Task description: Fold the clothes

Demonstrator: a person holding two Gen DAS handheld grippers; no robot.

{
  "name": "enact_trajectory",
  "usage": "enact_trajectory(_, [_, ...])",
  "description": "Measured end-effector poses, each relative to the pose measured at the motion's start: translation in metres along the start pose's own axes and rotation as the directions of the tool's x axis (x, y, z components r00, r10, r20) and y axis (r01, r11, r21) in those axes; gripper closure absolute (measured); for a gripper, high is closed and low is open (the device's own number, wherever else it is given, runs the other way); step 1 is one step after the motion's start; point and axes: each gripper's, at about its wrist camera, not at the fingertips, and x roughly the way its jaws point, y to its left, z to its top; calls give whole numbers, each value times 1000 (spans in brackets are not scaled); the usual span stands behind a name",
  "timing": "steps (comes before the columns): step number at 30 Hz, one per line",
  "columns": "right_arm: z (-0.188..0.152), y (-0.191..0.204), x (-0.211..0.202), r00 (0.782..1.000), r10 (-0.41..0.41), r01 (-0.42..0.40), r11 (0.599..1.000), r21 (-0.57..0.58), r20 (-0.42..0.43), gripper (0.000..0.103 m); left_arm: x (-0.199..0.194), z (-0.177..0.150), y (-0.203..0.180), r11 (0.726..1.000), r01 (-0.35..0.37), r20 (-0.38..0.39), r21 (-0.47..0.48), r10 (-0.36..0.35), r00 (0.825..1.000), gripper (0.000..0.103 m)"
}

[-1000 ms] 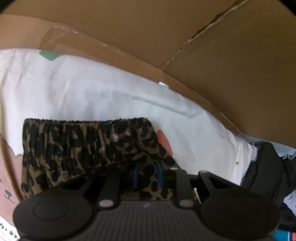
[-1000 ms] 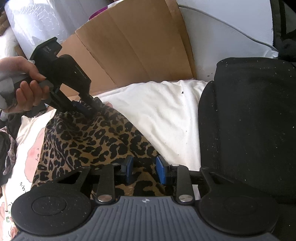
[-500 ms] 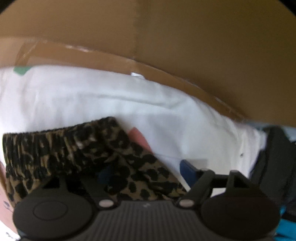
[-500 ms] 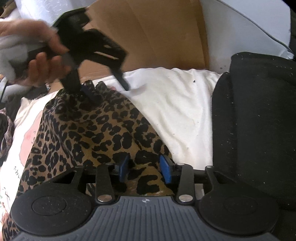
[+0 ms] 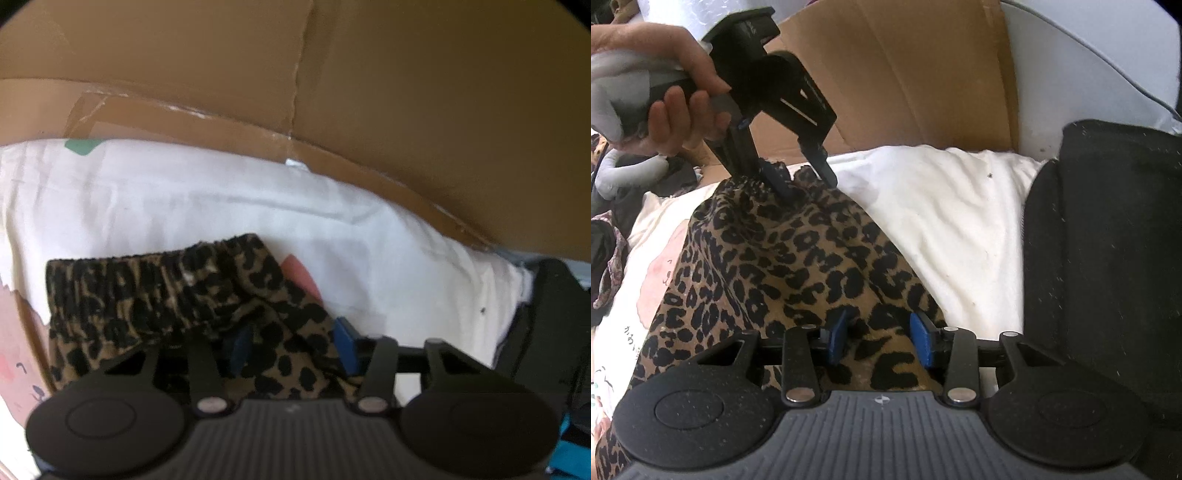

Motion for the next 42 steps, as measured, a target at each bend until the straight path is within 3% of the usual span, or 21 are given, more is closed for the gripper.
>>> enact_trajectory(3, [4, 3, 5, 1000, 11, -11, 1000, -4, 5, 63, -10, 1, -4, 999, -17, 40, 51, 15, 999, 57])
enact_trajectory(6, [9, 4, 11, 999, 31, -31, 1000, 3, 10, 66, -4, -3, -9, 999, -5, 10, 51, 4, 1000, 67])
enact_trajectory(9, [14, 4, 18, 999, 53, -54, 998, 33, 12, 66, 4, -8, -16, 998, -30, -12, 63, 31, 999, 68])
enact_trajectory(19, [17, 10, 30, 998, 65, -64, 998, 24, -21, 66, 27, -15, -1, 997, -61, -10, -40, 61, 998, 69])
enact_trajectory(21, [17, 13, 30, 997, 67, -67, 998, 9, -26, 79, 27, -18, -2, 997, -65, 6, -53, 65, 998, 69])
enact_trajectory(23, [17, 15, 29, 997, 71, -70, 997, 14, -25, 92, 23, -21, 2, 996, -52, 16, -76, 53, 998, 76])
enact_trajectory(24, [18, 15, 28, 997, 73, -72, 997, 25, -22, 97, 21, -22, 4, 995, -44, 21, -87, 46, 999, 86])
enact_trajectory(25, [18, 15, 27, 997, 74, -73, 997, 33, -18, 99, 19, -24, 7, 994, -35, 25, -99, 38, 999, 93])
enact_trajectory(28, [18, 19, 18, 998, 66, -66, 998, 16, 11, 100, 13, -28, 13, 991, -10, 40, -133, 15, 999, 100])
enact_trajectory(35, [14, 22, -3, 996, 53, -54, 999, 10, 70, 101, -15, -40, 20, 990, 91, 89, -110, -81, 993, 102])
enact_trajectory(42, [10, 18, -22, 994, 28, -32, 999, 31, 107, 102, -36, -32, 16, 982, 171, 108, -83, -162, 981, 102])
